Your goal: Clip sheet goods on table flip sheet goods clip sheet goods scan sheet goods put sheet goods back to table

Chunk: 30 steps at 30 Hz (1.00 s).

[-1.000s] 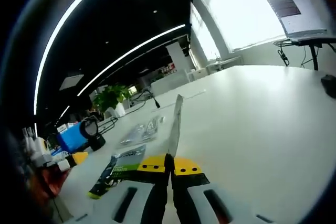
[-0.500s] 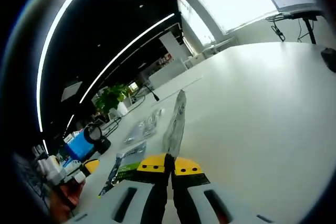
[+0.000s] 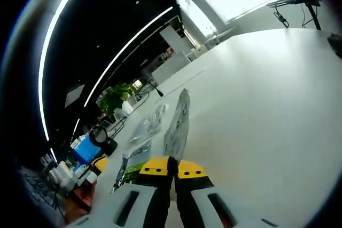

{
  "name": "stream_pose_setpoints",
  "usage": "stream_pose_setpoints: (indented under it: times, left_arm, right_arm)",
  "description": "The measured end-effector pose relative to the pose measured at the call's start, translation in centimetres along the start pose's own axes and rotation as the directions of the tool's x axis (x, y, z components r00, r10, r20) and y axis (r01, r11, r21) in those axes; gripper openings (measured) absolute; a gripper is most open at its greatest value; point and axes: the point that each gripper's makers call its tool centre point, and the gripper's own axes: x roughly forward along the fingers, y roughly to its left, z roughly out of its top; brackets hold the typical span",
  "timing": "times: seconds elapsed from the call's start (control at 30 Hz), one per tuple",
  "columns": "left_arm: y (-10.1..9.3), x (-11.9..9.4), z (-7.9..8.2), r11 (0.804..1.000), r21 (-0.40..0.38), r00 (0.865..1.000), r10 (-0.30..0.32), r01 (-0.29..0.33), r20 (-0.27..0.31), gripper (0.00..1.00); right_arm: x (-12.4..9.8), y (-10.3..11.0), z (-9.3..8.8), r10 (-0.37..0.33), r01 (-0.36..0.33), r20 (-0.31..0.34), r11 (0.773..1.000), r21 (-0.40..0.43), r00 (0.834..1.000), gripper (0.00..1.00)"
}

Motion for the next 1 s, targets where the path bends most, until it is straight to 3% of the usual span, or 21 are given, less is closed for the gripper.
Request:
stream_pose_setpoints:
  times: [0.1, 0.73, 1.0]
  left_arm:
    - [0.1, 0.1, -0.6, 1.000, -0.006, 1.000, -0.007, 0.007, -0.012, 0.04]
    - [0.1, 0.0, -0.9, 1.000, 0.015, 1.000, -0.001, 0.001, -0.010, 0.05]
    - [0.0, -0.1, -0.9, 1.000, 0.028, 1.000, 0.000, 0.000, -0.006, 0.05]
  right_arm:
    - [0.1, -0.1, -0.1, 0.000, 0.000, -0.008, 1.000, 0.006, 1.000, 0.00]
    - [0.0, 0.2, -0.9, 0.035, -0.029, -0.063, 0.995, 0.092, 0.997, 0.00]
    - [0.0, 0.0, -1.0, 0.028, -0.023, -0.066, 0.996, 0.082, 0.997, 0.00]
